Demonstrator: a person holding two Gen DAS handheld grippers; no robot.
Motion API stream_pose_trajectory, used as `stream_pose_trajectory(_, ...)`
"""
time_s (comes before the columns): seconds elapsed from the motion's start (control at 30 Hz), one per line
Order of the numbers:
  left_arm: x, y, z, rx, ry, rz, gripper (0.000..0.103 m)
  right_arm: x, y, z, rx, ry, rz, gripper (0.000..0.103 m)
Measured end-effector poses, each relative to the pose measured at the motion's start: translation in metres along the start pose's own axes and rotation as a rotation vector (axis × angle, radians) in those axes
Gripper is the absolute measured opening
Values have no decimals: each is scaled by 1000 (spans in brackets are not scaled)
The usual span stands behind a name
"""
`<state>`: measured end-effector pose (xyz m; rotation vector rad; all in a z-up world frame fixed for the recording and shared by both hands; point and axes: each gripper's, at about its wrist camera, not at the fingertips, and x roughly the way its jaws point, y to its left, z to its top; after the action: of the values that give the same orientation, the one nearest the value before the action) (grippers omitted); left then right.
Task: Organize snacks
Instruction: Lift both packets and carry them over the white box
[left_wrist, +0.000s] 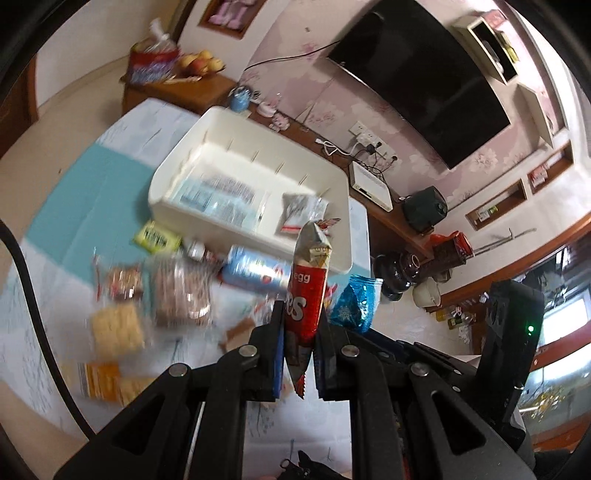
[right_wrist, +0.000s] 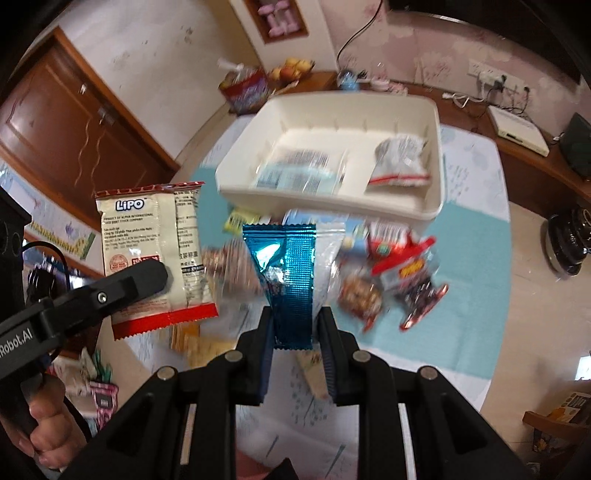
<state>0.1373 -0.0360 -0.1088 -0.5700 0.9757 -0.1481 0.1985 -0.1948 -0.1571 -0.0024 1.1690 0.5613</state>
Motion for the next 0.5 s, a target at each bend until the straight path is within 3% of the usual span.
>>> stream_pose_trajectory(0.3, 25, -22, 64, 133, 19, -3, 11, -1, -15, 39, 59, -110, -62, 23)
stream_pose_trajectory(0.5, 49, -25, 87, 196, 51, -1, 11, 12, -26, 51, 90, -167, -113, 23)
